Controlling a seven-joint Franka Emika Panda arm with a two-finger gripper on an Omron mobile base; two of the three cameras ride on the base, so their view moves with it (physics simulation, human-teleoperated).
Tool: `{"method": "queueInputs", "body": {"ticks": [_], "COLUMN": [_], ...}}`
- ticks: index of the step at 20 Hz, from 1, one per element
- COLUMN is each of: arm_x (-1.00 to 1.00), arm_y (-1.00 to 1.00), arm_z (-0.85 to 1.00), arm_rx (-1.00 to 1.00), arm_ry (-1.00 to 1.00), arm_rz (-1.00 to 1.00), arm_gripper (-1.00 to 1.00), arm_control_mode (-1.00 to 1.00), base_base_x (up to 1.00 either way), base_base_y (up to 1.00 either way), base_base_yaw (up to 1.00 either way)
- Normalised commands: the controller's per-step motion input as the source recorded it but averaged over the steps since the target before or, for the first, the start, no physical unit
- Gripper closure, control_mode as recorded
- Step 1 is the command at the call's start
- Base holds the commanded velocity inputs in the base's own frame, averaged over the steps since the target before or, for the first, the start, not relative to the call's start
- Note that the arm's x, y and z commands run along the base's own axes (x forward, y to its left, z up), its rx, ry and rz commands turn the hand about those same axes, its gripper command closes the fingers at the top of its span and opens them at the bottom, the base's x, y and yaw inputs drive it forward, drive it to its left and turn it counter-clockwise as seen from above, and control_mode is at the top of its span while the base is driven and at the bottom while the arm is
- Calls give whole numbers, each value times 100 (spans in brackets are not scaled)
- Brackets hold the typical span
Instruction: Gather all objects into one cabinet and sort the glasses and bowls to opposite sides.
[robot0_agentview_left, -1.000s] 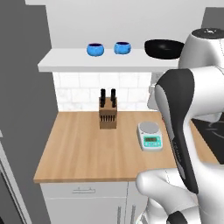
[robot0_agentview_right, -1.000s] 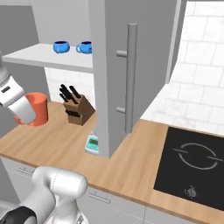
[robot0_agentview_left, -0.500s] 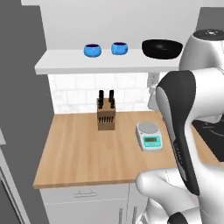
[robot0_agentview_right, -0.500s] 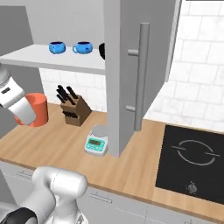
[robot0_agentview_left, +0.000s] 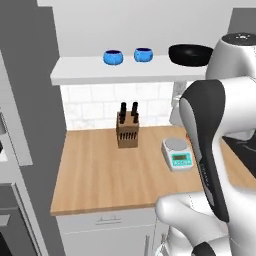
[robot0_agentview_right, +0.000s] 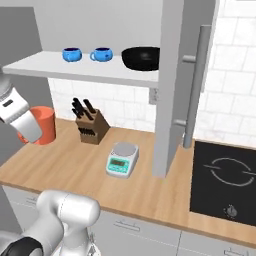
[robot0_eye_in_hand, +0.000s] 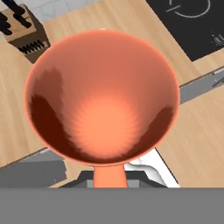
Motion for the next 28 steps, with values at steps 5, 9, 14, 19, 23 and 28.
{"method": "queueInputs", "body": {"ticks": [5,9,14,19,23,28], "arm_x": [0,0,0,0,0,0], "arm_y": [0,0,0,0,0,0], "arm_z": [0,0,0,0,0,0], "arm_rx": [0,0,0,0,0,0], "arm_ry": [0,0,0,0,0,0], "arm_rz": [0,0,0,0,0,0], "arm_gripper": [100,100,100,100,100,100], "arm_control_mode": [100,100,100,100,100,100], "base_base_x": [38,88,99,85,77,73], "base_base_y": [100,36,-24,-54,-64,-79], "base_base_yaw": [0,2,4,23,32,18]}}
